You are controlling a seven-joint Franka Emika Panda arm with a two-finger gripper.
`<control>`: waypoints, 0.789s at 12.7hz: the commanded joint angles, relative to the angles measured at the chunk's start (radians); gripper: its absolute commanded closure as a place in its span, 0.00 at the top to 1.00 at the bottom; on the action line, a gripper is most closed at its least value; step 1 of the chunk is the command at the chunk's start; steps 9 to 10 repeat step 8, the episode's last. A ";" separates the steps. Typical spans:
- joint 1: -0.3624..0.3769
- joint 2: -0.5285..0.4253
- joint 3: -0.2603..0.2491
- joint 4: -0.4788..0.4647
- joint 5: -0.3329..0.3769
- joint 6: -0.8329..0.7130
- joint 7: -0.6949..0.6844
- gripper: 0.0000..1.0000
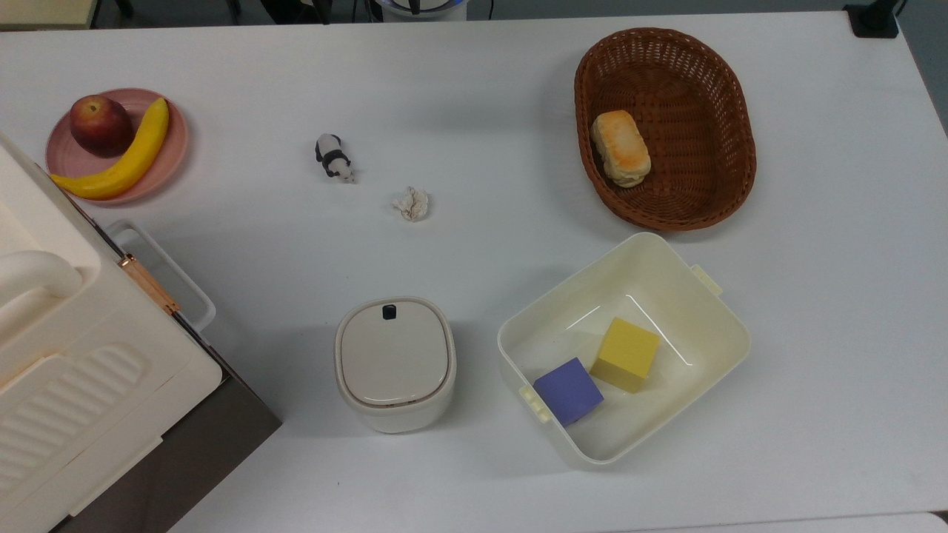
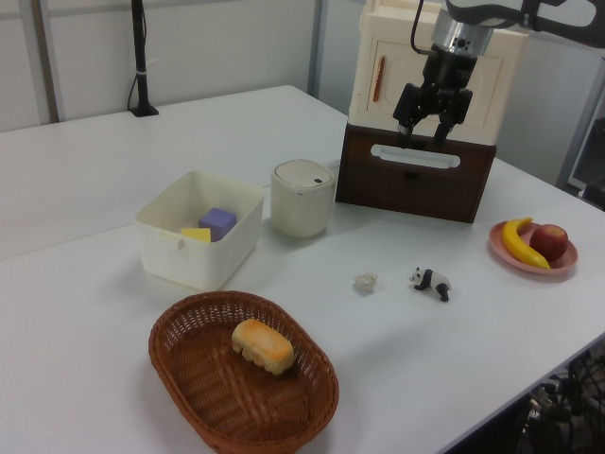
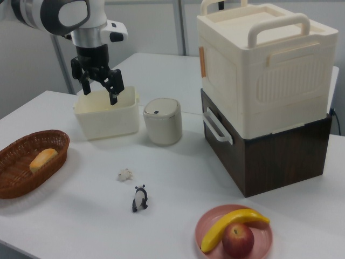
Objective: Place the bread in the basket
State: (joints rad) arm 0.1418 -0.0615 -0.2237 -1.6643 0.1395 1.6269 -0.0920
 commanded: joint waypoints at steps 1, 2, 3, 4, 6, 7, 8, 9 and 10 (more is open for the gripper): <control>-0.018 -0.009 0.010 -0.009 0.015 0.010 0.014 1.00; -0.018 -0.009 0.009 -0.009 0.015 0.010 0.014 1.00; -0.018 -0.011 0.010 -0.009 0.015 0.008 0.014 1.00; -0.018 -0.011 0.011 -0.009 0.015 0.005 0.014 1.00; -0.018 -0.012 0.009 -0.009 0.015 0.004 0.012 1.00; -0.019 -0.012 0.009 -0.009 0.015 0.004 0.012 1.00; -0.019 -0.012 0.009 -0.009 0.015 0.004 0.012 1.00; -0.019 -0.012 0.009 -0.009 0.015 0.004 0.012 1.00; -0.019 -0.012 0.009 -0.009 0.015 0.004 0.012 1.00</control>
